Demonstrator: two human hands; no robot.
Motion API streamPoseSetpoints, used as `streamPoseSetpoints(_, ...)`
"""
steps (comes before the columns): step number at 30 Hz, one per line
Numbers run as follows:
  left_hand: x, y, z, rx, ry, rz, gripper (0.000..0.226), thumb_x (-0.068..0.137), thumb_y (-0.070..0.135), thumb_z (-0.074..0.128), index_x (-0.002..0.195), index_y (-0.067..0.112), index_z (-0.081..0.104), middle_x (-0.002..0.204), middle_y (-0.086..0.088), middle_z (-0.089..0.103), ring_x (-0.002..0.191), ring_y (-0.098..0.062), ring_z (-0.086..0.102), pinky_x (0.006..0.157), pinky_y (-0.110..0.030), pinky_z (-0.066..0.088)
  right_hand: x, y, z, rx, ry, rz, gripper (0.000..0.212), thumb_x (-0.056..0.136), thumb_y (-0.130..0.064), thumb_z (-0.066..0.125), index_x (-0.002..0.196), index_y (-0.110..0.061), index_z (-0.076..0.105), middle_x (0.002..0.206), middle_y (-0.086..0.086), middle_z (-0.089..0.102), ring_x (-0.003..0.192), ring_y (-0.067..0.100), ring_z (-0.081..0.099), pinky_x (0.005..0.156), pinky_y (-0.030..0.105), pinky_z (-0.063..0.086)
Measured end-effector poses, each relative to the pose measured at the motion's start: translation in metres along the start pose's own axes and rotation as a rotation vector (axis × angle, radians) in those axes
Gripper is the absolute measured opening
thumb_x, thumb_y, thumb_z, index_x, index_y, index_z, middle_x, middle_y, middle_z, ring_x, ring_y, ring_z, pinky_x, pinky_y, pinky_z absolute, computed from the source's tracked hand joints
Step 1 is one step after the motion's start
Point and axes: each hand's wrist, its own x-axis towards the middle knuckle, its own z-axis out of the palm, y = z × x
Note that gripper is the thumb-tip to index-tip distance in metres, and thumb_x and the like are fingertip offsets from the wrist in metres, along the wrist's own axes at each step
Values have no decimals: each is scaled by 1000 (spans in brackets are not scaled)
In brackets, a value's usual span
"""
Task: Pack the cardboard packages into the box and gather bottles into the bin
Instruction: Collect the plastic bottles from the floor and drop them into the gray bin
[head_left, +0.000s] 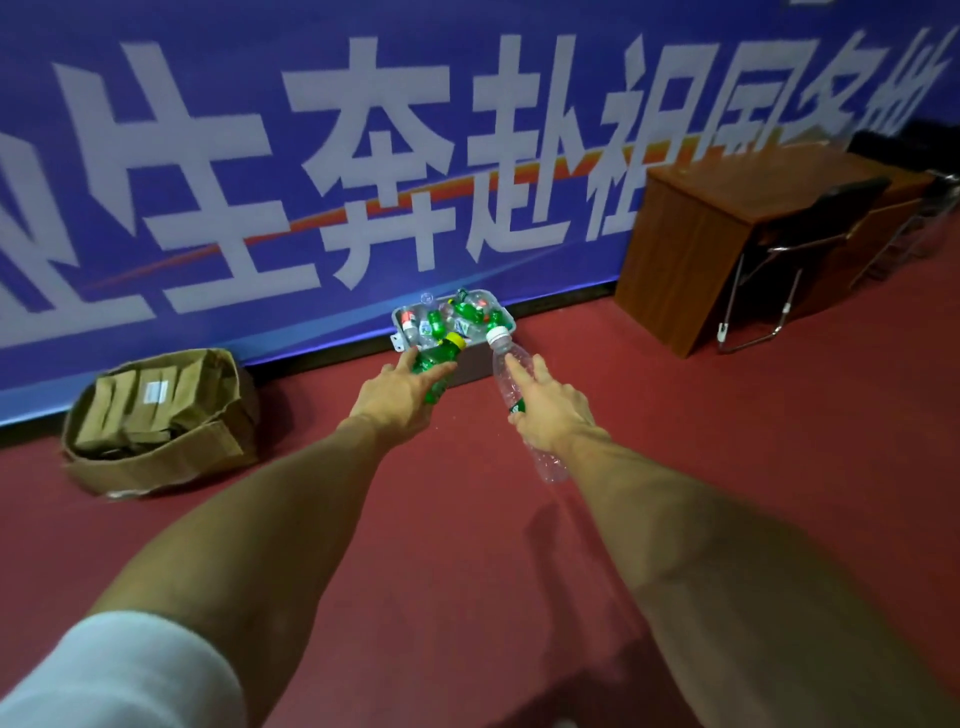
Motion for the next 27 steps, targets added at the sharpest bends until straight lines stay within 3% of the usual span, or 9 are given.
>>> streamPoseSetpoints(9, 217, -28, -7, -22, 32, -141, 58, 98, 32, 54, 151, 43, 32, 150, -16, 30, 113, -38, 58, 86, -44, 51, 227, 54, -37, -18, 8, -61, 82, 100, -30, 58, 159, -34, 2, 167, 10, 1, 130, 36, 51, 106, 44, 43)
streamPoseSetpoints(14, 321, -27, -20, -66, 32, -166, 64, 94, 37, 59, 151, 42, 31, 139, -14, 38, 110, -39, 59, 83, -44, 50, 339, 86, -65, -23, -23, -89, 84, 99, -29, 58, 159, -35, 0, 167, 9, -1, 138, 36, 44, 107, 44, 44)
streamPoseSetpoints(27, 572, -92, -12, -133, 28, -268, 66, 90, 46, 63, 147, 33, 33, 133, -16, 40, 92, -38, 64, 76, -43, 54, 611, 106, -88, -47, -70, -142, 84, 101, -22, 52, 159, -28, -8, 166, 18, -5, 132, 38, 47, 104, 42, 42)
